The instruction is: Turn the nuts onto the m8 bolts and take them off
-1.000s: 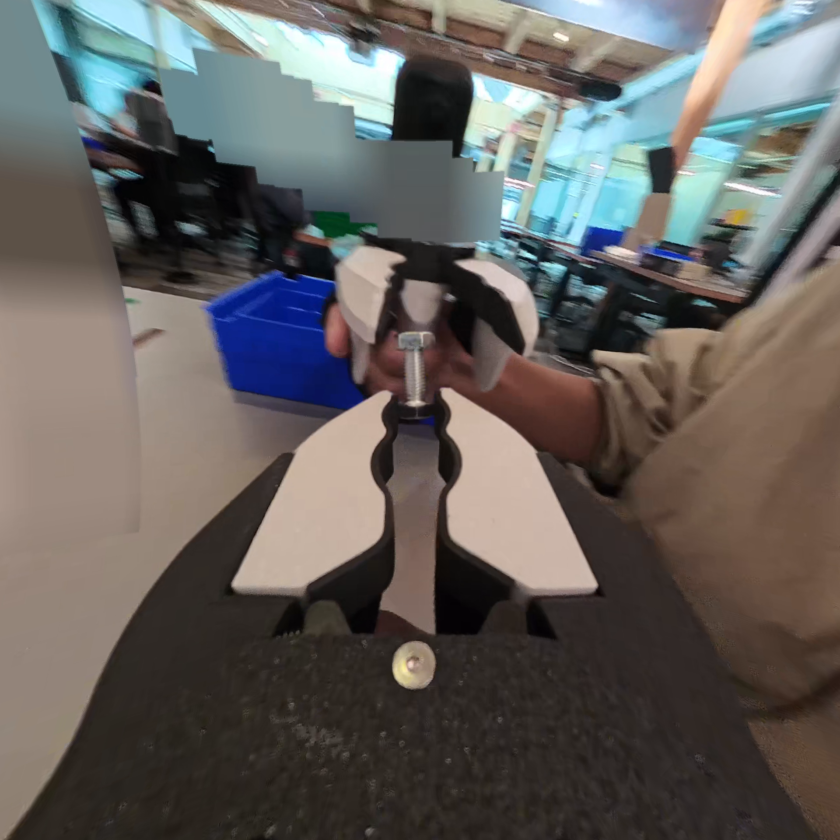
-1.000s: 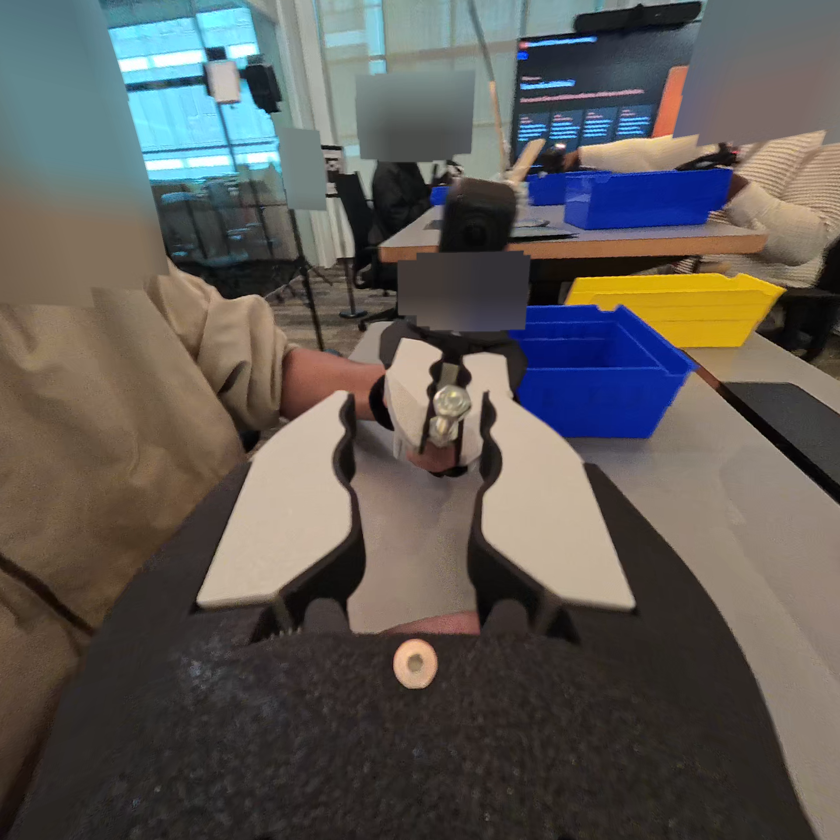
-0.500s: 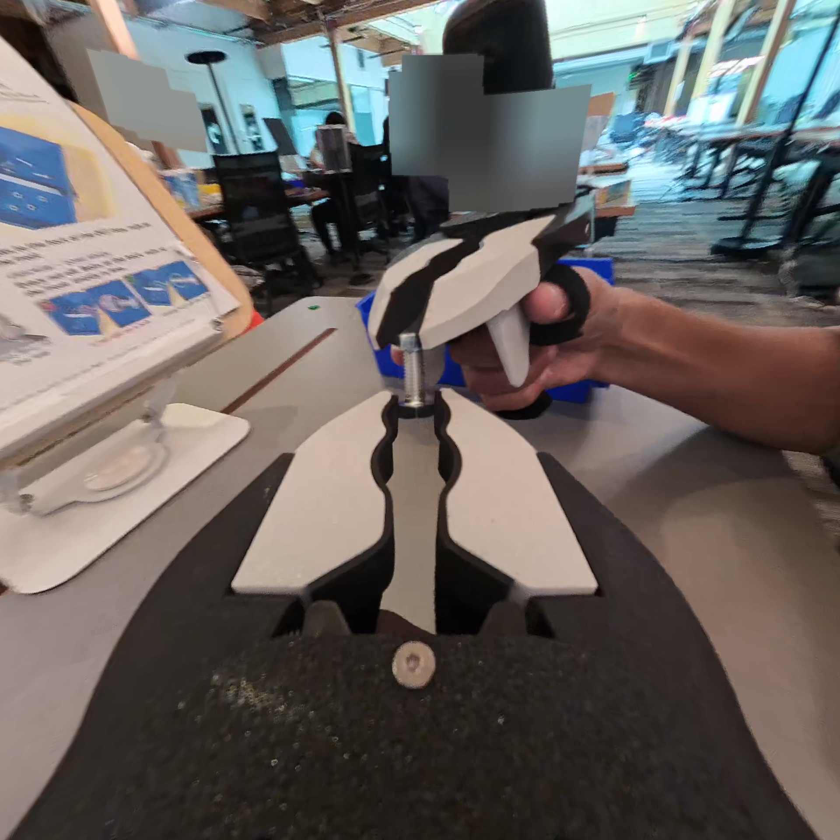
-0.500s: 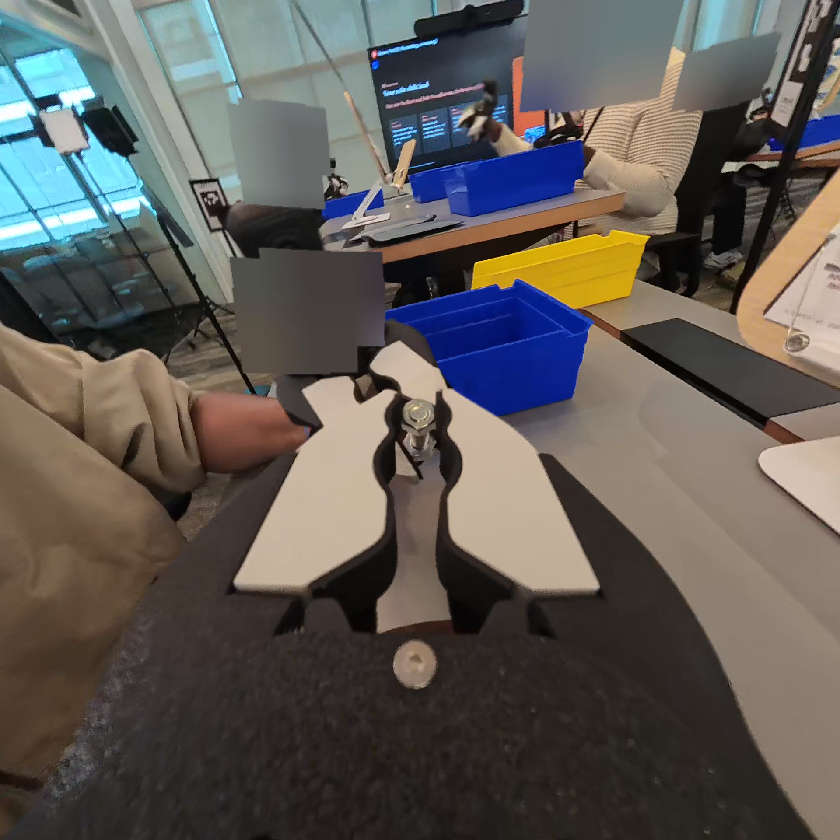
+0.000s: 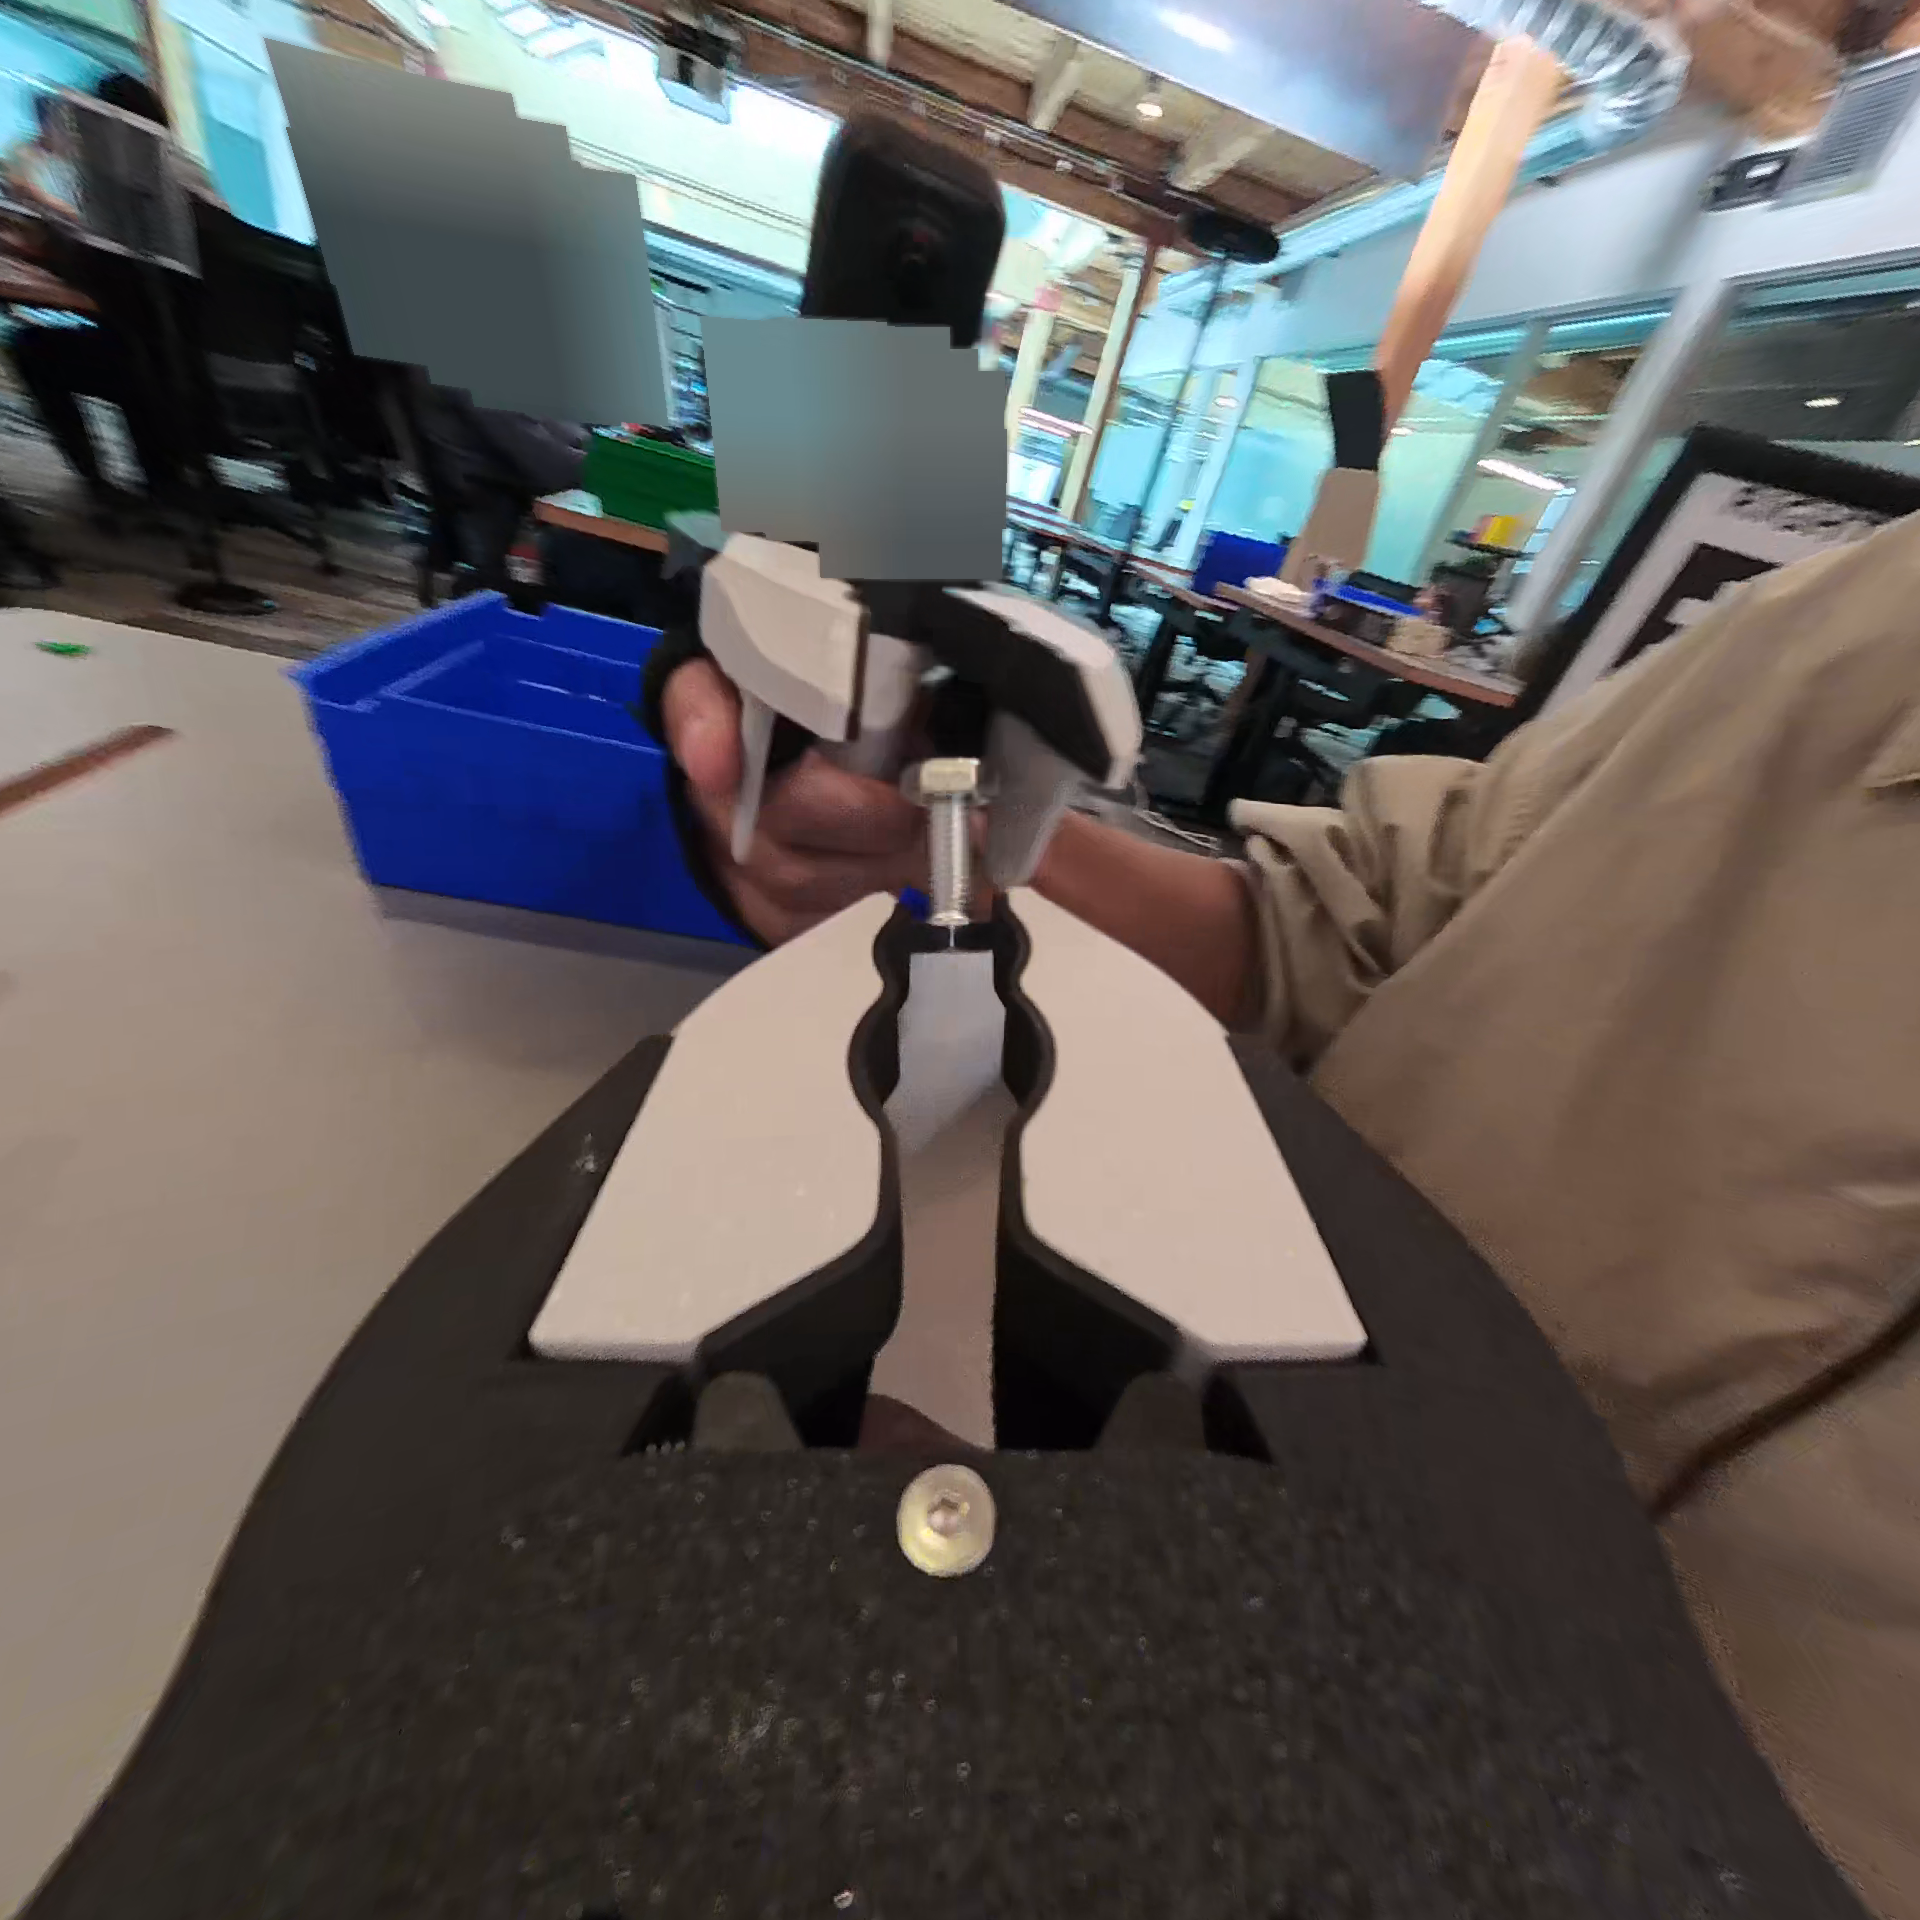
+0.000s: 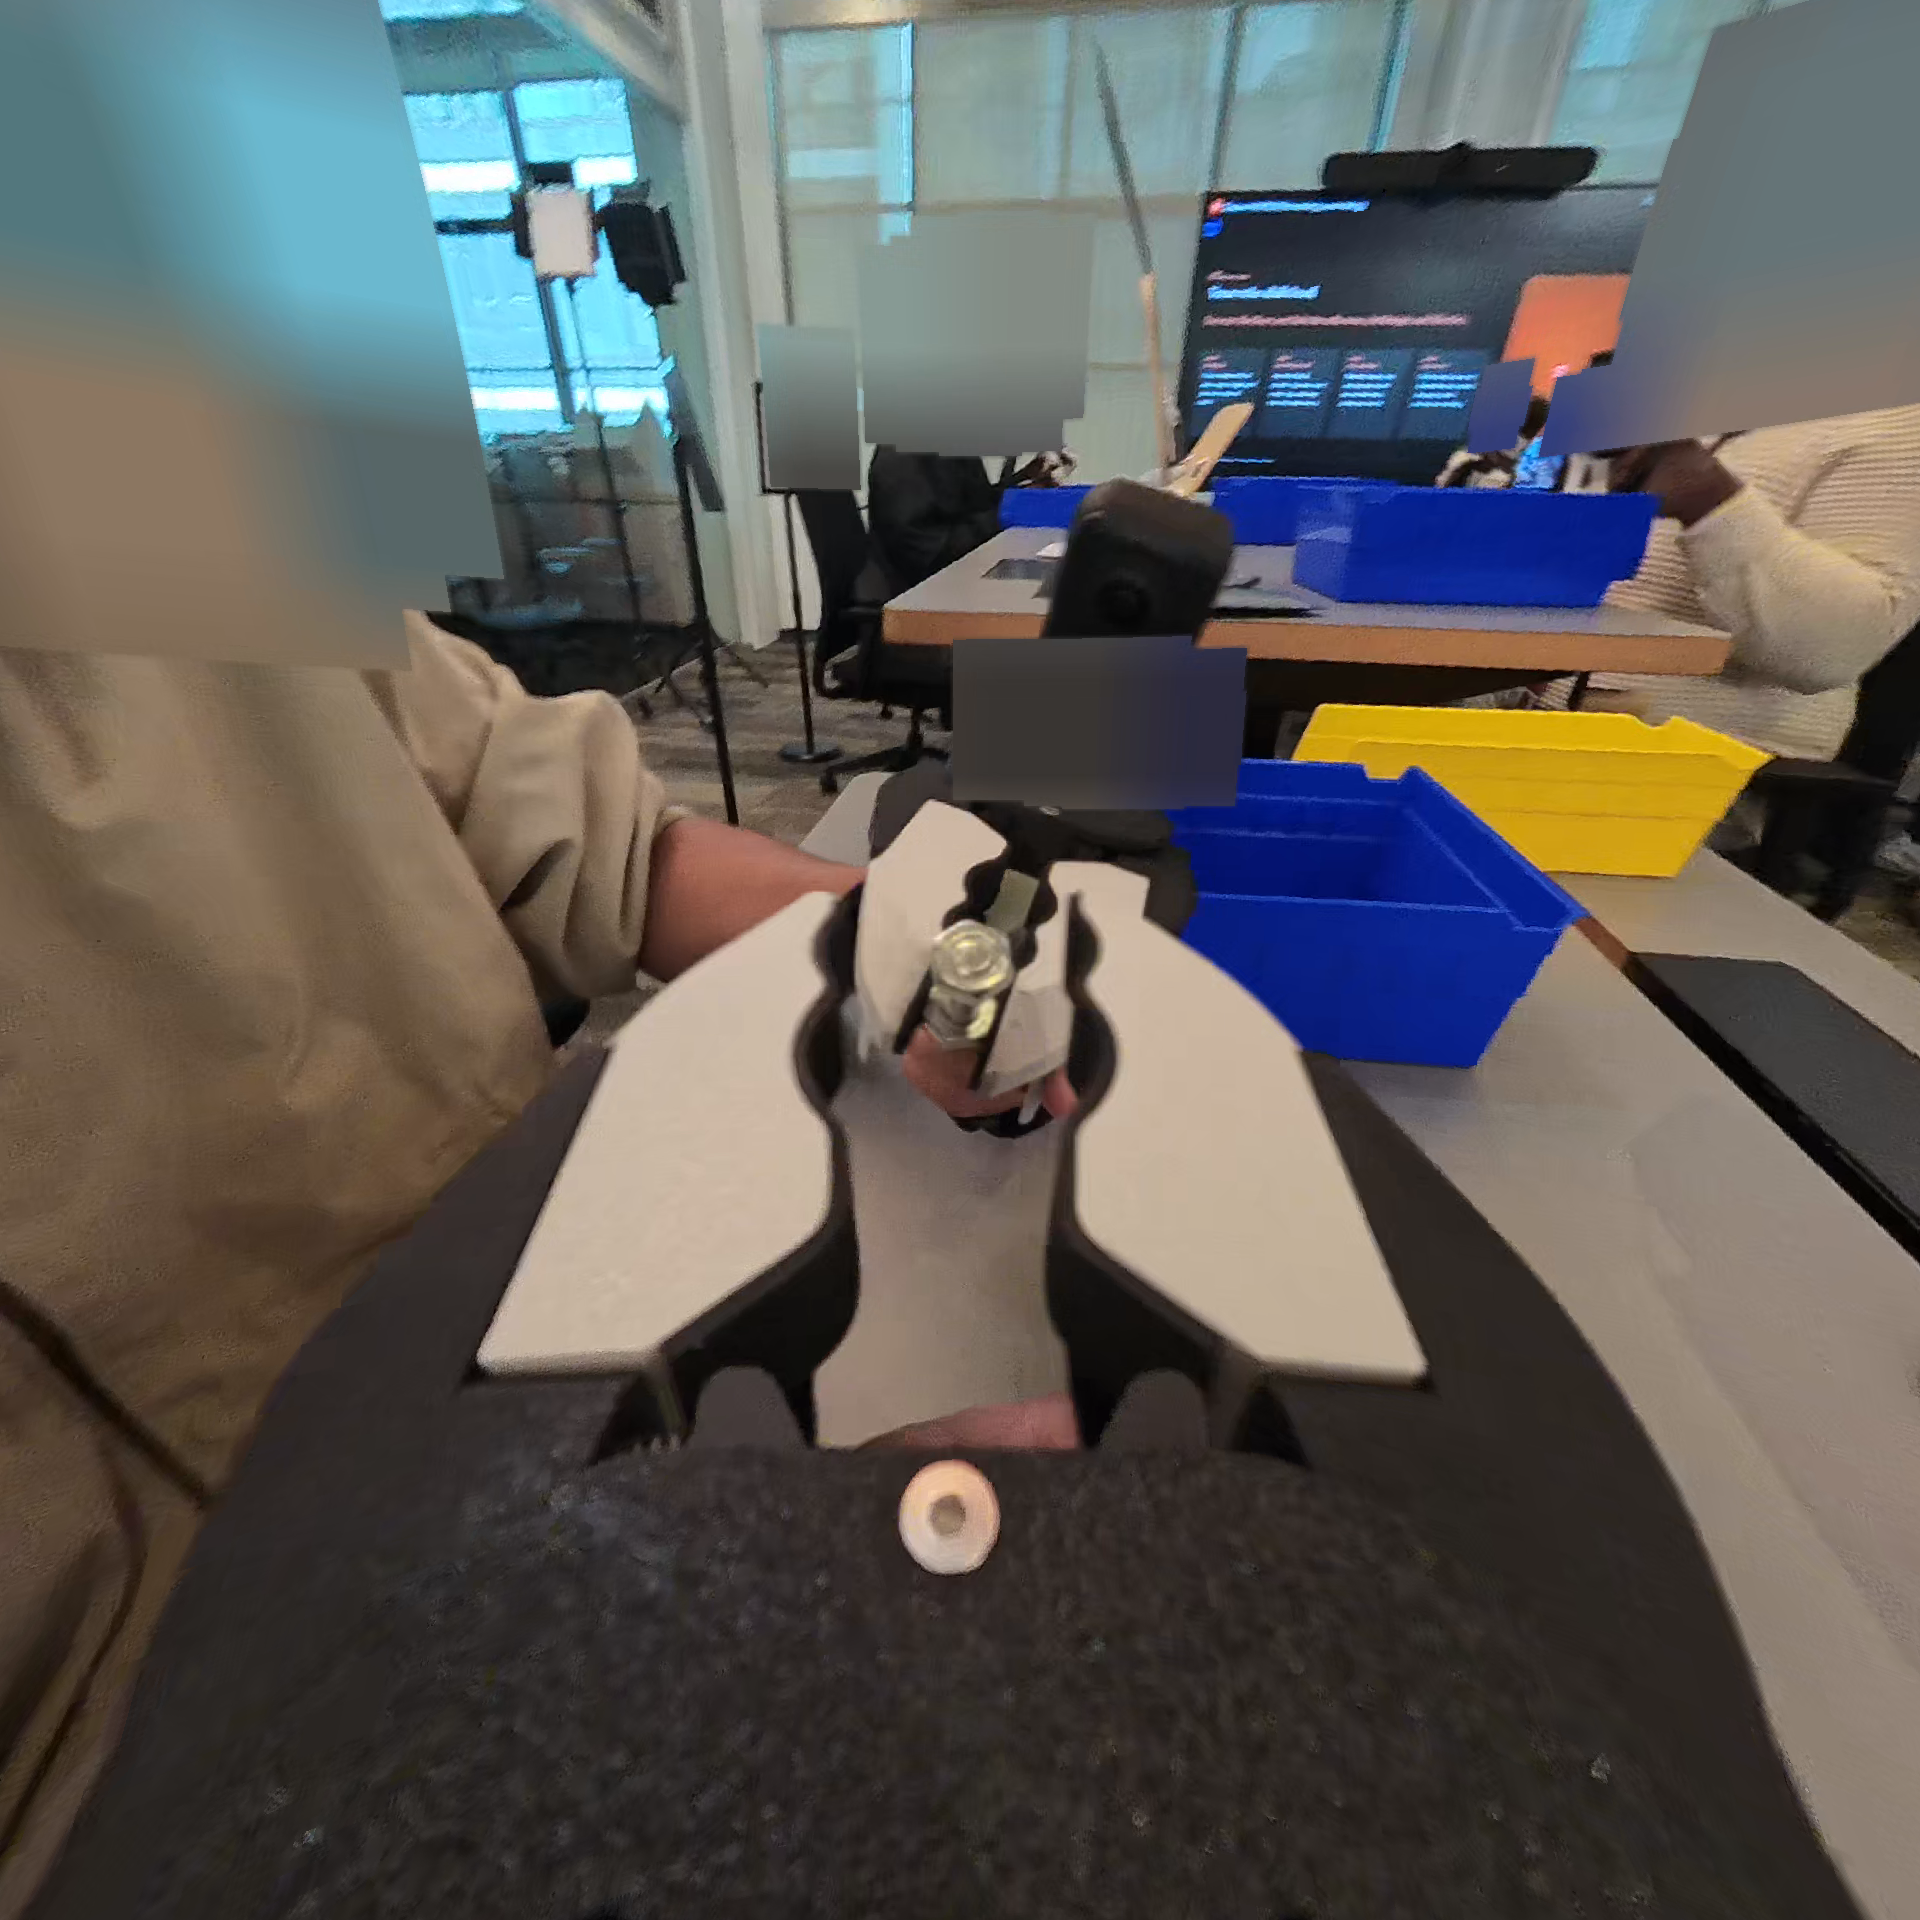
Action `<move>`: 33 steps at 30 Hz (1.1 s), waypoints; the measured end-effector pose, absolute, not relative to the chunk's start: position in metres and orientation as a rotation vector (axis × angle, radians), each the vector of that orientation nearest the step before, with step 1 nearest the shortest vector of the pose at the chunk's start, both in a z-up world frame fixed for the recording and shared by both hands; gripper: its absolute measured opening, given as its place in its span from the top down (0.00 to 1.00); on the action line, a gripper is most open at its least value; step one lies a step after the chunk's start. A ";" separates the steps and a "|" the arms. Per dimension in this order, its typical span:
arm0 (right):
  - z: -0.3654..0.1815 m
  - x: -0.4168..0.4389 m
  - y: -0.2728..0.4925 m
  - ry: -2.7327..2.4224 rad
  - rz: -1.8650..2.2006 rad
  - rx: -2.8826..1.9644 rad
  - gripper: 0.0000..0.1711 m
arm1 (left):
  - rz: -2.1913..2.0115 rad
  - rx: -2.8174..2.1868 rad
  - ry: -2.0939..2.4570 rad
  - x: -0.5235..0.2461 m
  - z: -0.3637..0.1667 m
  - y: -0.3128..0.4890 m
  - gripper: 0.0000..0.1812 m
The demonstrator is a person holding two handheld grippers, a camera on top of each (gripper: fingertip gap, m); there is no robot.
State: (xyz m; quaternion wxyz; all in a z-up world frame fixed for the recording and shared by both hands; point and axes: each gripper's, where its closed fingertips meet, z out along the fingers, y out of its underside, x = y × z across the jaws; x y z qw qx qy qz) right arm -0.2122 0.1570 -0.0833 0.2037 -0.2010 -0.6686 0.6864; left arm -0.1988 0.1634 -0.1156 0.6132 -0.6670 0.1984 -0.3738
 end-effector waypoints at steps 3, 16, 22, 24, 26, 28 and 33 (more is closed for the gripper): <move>-0.084 -0.233 0.173 -1.783 1.847 -0.760 0.72 | -0.649 -1.524 0.363 -0.225 -0.108 0.176 0.92; -0.096 -0.268 0.184 -1.577 2.005 -1.243 0.85 | 0.154 -1.613 0.393 -0.259 -0.127 0.201 0.92; -0.096 -0.263 0.187 -1.656 1.895 -1.177 1.00 | 0.037 -1.622 0.379 -0.250 -0.129 0.201 0.92; -0.094 -0.261 0.187 -1.676 1.867 -1.125 1.00 | -0.060 -1.615 0.354 -0.247 -0.127 0.200 0.92; -0.090 -0.258 0.185 -1.677 1.870 -1.083 1.00 | -0.117 -1.602 0.342 -0.246 -0.124 0.199 0.92; -0.084 -0.256 0.188 -1.645 1.861 -1.061 0.90 | -0.109 -1.608 0.349 -0.247 -0.125 0.199 0.92; -0.098 -0.261 0.192 -1.715 1.679 -1.100 0.78 | -0.093 -1.586 0.323 -0.251 -0.121 0.198 0.92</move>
